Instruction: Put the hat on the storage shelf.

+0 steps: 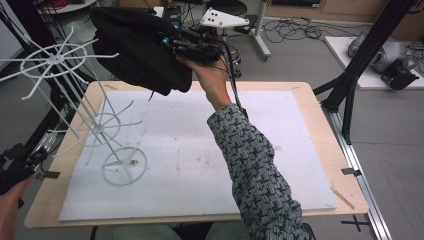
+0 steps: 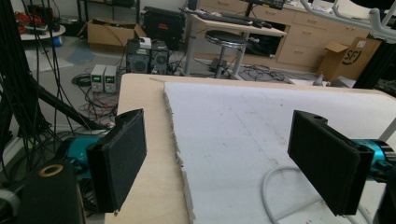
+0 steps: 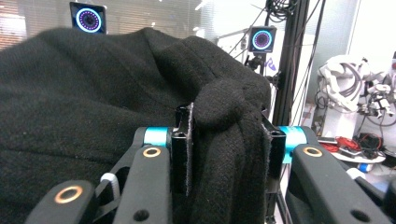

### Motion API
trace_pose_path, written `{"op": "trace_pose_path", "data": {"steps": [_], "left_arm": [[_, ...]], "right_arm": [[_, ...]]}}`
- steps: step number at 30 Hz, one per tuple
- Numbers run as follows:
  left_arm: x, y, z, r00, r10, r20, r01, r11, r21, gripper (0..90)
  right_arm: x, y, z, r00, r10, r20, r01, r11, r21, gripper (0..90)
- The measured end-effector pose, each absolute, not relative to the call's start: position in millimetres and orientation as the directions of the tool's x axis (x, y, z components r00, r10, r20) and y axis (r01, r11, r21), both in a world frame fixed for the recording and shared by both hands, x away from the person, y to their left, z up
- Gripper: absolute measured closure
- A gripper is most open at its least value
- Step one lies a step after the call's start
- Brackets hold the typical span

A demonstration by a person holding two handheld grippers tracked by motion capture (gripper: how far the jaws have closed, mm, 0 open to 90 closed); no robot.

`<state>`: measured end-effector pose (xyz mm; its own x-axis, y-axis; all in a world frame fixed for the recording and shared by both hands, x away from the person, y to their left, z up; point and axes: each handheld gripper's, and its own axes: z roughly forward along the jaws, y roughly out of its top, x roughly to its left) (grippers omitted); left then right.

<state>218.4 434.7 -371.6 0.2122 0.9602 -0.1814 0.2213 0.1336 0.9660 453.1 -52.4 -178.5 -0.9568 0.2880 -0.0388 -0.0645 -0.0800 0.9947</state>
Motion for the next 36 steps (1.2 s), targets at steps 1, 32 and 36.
{"op": "trace_pose_path", "data": {"steps": [1,32,36], "left_arm": [[218.6,434.6,-371.7,0.213,0.960,-0.182,0.221,0.134,0.966,19.8],[218.1,435.9,-370.6,0.212,0.960,-0.182,0.218,0.135,0.967,19.8],[218.7,435.3,-370.5,0.212,0.960,-0.182,0.217,0.135,0.967,19.8]], "right_arm": [[452.9,-50.7,-180.0,-0.957,0.286,-0.041,-0.065,-0.076,0.995,64.8],[452.3,-42.5,-202.9,-0.940,0.338,-0.040,-0.039,0.009,0.999,54.1],[452.6,-43.1,-203.3,-0.936,0.350,-0.042,-0.039,0.017,0.999,51.6]]}}
